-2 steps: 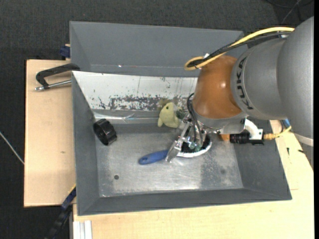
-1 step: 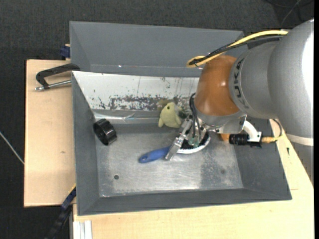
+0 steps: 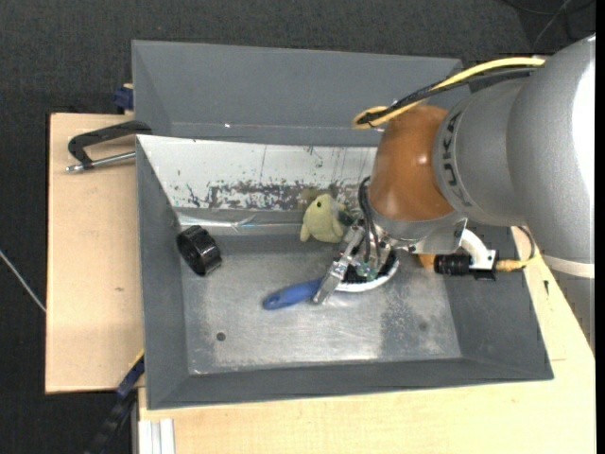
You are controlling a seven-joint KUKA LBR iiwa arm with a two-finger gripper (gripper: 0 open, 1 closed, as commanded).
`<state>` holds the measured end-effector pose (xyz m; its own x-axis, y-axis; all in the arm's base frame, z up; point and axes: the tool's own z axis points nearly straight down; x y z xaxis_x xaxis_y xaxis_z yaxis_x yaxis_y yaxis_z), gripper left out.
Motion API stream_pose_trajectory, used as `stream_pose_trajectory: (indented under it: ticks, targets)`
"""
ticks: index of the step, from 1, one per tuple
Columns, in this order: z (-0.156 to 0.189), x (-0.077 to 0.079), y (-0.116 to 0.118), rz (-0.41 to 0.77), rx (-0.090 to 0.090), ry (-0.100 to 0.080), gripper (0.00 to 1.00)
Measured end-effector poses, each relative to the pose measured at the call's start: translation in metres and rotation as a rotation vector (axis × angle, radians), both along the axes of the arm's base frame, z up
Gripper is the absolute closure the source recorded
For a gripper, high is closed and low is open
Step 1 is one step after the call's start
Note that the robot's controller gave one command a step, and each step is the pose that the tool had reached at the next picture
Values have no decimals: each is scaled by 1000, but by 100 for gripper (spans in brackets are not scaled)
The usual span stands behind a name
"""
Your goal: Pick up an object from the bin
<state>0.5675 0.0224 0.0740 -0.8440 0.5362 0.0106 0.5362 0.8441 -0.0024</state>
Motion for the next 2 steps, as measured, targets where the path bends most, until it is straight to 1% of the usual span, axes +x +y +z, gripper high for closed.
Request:
stream_pose_trajectory:
  ticks: [1, 2]
  targets:
    - [2, 3, 1, 0, 1, -11, 100]
    - [7, 4, 2, 2, -2, -13, 100]
